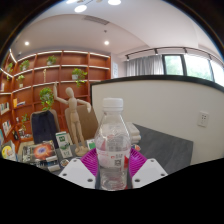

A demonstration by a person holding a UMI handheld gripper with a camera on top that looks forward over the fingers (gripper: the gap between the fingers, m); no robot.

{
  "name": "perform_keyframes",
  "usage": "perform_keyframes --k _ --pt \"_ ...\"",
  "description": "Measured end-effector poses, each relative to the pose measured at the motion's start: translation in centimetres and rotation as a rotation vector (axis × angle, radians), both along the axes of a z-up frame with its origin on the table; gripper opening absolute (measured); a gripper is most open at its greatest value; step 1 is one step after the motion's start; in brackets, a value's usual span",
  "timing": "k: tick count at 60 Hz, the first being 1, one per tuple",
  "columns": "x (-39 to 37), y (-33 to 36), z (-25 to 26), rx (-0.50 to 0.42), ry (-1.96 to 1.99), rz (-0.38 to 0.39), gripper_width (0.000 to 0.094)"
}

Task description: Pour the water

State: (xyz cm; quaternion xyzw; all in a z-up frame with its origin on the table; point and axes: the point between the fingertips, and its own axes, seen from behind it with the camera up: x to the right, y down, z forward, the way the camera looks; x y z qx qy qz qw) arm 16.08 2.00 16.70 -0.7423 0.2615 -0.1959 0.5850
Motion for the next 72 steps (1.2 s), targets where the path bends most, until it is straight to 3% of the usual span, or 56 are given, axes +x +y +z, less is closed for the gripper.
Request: perform_keyframes --k 18,23,37,46,53,62,72 --pt "2.9 0.8 -6.4 -0.07 -0.017 -0.009 0.0398" --pt "2.9 0.9 -6.3 -0.017 -0.017 -0.005 0.0397" --pt "2.6 0.6 -6.2 -0.042 -0.046 0.005 0.0577" --pt "1.2 0.4 -8.3 -0.121 -0.038 0.069 0.0816" --pt "-0.3 -0.8 -9.0 -0.131 -0.032 0.102 0.0863" --pt "-2.4 -4.3 -9.5 -0.162 -0.045 0.115 0.086" --pt "-4.9 -9.2 -8.5 -0.139 -0.028 0.104 0.0864"
